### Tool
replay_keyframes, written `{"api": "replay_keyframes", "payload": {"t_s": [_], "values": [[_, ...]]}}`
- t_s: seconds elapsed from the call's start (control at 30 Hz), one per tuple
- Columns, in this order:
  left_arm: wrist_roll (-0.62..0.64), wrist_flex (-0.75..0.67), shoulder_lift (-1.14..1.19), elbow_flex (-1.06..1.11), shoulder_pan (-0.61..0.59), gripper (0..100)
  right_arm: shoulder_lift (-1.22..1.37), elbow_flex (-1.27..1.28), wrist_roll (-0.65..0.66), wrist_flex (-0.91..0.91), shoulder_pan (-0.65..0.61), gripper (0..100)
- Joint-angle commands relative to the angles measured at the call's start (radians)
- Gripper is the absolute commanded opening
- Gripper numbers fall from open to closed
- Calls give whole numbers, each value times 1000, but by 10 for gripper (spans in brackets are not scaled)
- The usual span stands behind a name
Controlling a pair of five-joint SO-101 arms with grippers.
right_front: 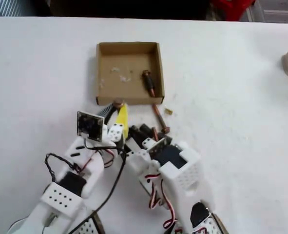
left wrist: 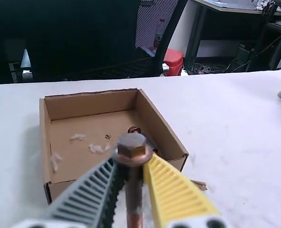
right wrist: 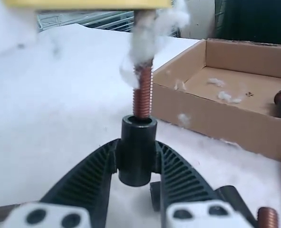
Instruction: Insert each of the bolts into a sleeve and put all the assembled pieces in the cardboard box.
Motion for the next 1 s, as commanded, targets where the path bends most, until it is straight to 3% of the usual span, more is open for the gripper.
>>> {"api": "replay_keyframes", "payload": {"t_s": [0.0, 0.3, 0.7, 0.97], "values": [[14, 6, -2, -11, 19, 20, -19, -3, 14, -30, 16, 16], [11, 192, -2, -37, 27, 20, -19, -2, 15, -30, 16, 16], [8, 192, -2, -29, 35, 20, -19, 0, 31, -30, 16, 16], [8, 279, -2, -17, 35, 20, -19, -3, 61, -30, 18, 16]]}}
